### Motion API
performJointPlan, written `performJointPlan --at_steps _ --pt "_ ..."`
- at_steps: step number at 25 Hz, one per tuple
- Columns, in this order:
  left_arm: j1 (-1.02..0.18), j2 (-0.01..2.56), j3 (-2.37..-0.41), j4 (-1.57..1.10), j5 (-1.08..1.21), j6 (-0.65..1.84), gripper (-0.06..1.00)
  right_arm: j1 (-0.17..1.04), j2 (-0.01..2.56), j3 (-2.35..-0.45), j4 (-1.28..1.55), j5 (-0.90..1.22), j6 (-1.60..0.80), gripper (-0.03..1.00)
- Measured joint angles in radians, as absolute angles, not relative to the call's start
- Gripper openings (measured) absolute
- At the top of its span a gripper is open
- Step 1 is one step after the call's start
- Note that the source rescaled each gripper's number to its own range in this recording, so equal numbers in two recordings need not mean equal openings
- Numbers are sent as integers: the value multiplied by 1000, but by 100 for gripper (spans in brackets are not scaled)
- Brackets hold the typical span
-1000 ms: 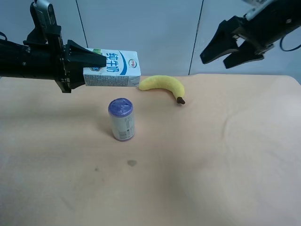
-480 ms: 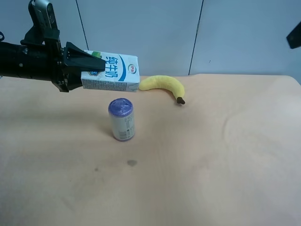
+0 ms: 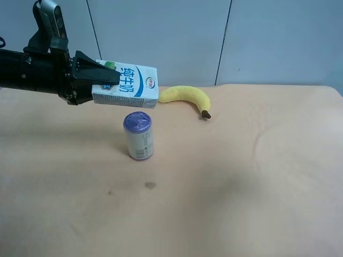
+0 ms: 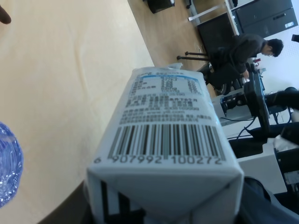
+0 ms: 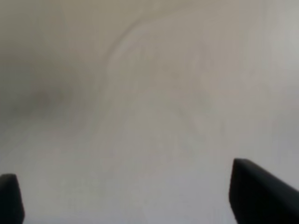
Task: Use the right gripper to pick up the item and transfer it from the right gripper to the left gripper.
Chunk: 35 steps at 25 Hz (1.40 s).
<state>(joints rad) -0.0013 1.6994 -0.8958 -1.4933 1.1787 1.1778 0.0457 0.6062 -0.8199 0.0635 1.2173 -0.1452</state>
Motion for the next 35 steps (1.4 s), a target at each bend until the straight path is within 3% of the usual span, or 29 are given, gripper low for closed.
performJointPlan --at_steps 15,28,35 --pt "-1 1699 -896 -1469 1179 1179 0 46 238 -545 19 1180 -45 71" --pt "-1 1699 -896 -1468 1179 1183 0 81 163 -503 17 1074 -49 71" --pt "-1 1699 -897 -1467 1179 1205 0 -29 -2 -502 0 1074 -49 71"
